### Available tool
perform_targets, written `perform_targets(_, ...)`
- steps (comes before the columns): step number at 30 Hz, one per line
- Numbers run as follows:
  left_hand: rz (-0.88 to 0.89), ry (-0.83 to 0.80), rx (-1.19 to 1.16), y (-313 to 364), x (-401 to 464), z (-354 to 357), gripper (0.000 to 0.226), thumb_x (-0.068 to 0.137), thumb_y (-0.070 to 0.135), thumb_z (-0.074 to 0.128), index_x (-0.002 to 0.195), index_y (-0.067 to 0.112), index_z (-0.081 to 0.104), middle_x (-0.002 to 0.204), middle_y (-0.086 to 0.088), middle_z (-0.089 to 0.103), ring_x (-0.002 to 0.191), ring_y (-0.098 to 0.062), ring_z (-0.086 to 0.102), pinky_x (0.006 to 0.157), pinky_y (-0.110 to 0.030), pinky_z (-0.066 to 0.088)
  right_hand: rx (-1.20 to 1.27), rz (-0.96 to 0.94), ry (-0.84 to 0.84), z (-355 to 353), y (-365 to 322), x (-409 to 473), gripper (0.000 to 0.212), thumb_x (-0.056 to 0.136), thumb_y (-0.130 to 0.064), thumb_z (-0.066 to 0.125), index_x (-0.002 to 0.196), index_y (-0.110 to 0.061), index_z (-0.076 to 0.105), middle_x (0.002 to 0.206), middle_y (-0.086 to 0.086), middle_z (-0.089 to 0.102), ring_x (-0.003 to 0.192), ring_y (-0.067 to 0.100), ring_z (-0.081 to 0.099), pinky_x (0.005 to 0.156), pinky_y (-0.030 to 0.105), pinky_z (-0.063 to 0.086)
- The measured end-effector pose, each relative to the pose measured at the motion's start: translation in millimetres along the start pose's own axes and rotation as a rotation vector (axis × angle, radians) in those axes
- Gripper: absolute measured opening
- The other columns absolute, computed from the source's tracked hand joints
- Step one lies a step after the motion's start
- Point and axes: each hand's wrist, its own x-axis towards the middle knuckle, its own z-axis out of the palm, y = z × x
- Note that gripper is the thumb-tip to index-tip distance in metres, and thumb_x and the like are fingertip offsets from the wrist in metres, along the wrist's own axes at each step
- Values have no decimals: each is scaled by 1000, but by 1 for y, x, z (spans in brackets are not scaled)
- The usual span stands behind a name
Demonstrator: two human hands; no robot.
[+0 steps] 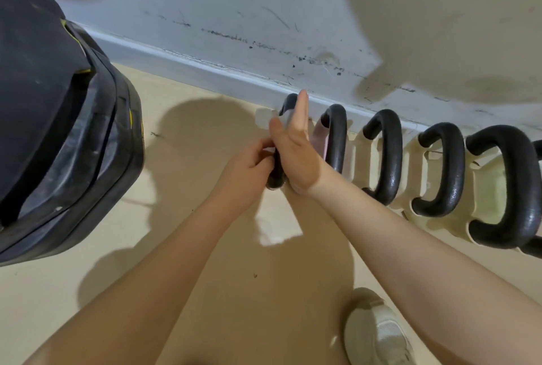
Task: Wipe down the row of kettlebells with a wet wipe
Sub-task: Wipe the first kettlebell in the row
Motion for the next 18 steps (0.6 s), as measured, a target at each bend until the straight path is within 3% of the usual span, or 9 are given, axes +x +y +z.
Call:
perform_targets(2,7,-23,28,-2,2,0,29,85,13,49,94,39,58,89,-5,70,80,-17,64,67,-11,46,-44,3,17,-13,-9,11,84,74,-72,44,138,-55,-7,140,8,33,139,32,27,113,54,22)
perform_targets(4,12,-31,42,0,4,0,28,87,11,54,105,31,56,86,6,66,75,-5,62,58,-2,43,-116,28,86,-23,-20,21,67,72,-57,43,132,-50,13,134,6,42,119,27,44,110,52,30)
perform_targets(6,24,-39,97,2,8,1,29,87,16,58,114,25,54,88,12,63,74,4,60,56,-1,43,-183,4,74,-26,-27,23,57,76,-45,45,126,-45,17,145,7,29,120,26,36,113,49,24)
perform_targets(8,31,-49,139,4,10,0,29,87,19,59,116,20,54,90,10,64,73,1,61,56,-4,42,-302,-45,22,-29,-32,12,56,90,-27,46,138,-29,17,157,7,-4,142,22,11,117,42,11)
perform_targets(10,30,-51,159,5,11,-1,29,87,18,59,116,19,56,89,9,64,73,-2,62,55,-3,42,-409,-204,43,-39,-38,-3,53,95,-22,44,142,-19,20,157,5,-13,145,19,-1,116,32,9)
perform_targets(12,26,-53,141,4,11,-2,31,86,15,59,116,19,57,86,11,62,73,-1,61,56,-1,41,-595,-385,86,-51,-41,-15,39,97,-22,40,135,-14,38,157,7,8,143,21,12,108,20,17)
perform_targets(14,16,-56,131,4,10,-3,31,86,14,60,116,20,57,82,16,60,71,2,59,56,0,41,-813,-448,-3,-58,-42,-21,38,95,-27,34,122,-8,54,145,8,38,134,27,33,106,26,27)
perform_targets(18,12,-58,159,4,11,-5,25,84,16,62,108,23,58,77,15,60,69,-5,60,55,-4,40,-1117,-532,-339,-65,-38,2,51,92,-38,29,122,-7,56,136,10,49,134,32,34,110,39,25)
